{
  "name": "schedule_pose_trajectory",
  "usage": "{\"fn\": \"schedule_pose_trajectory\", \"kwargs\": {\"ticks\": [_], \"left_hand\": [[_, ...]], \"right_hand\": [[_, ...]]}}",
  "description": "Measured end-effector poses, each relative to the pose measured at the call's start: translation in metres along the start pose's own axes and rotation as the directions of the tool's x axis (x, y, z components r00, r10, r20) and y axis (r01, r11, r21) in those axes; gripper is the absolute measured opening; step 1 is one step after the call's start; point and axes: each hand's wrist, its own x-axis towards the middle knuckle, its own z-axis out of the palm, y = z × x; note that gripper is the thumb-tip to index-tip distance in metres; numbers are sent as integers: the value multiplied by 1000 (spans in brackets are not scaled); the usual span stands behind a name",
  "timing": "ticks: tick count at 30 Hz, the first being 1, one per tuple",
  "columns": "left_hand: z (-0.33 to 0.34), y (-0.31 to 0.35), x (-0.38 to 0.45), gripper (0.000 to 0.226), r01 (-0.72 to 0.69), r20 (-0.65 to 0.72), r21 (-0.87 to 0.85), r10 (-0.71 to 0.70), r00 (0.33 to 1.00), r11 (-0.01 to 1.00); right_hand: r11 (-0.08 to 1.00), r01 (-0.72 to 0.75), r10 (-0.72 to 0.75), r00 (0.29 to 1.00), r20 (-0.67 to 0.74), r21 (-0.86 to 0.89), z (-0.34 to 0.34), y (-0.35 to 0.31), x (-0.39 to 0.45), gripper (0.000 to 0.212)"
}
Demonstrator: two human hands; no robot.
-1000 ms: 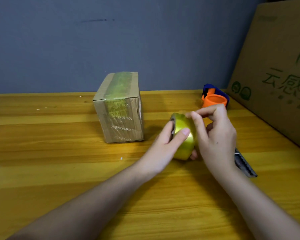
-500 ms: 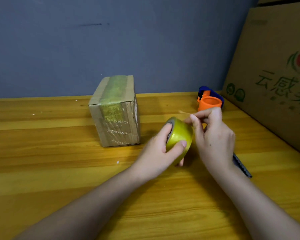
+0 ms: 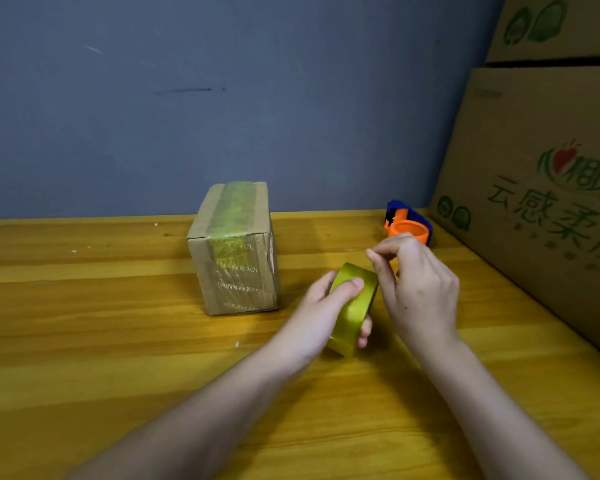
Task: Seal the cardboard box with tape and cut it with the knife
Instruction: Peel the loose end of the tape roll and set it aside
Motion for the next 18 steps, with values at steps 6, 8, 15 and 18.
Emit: {"fn": "schedule_pose_trajectory", "kwargs": {"ticks": [6, 8, 15, 18], "left_hand": [[3, 3, -5, 21, 52, 15, -42, -51, 999, 998], [5, 6, -8, 20, 36, 7, -14, -36, 999, 999], [10, 22, -17, 8, -33, -56, 275, 50, 997, 961], [10, 31, -19, 14, 35, -67, 262, -19, 998, 964]], "right_hand": [[975, -214, 209, 973, 95, 52, -6, -6, 2, 23], [940, -322, 308, 942, 131, 112, -7, -8, 5, 20], [933, -318, 301, 946, 121, 167, -16, -21, 18, 16], [983, -159, 153, 985, 74, 88, -17, -21, 18, 23]]}}
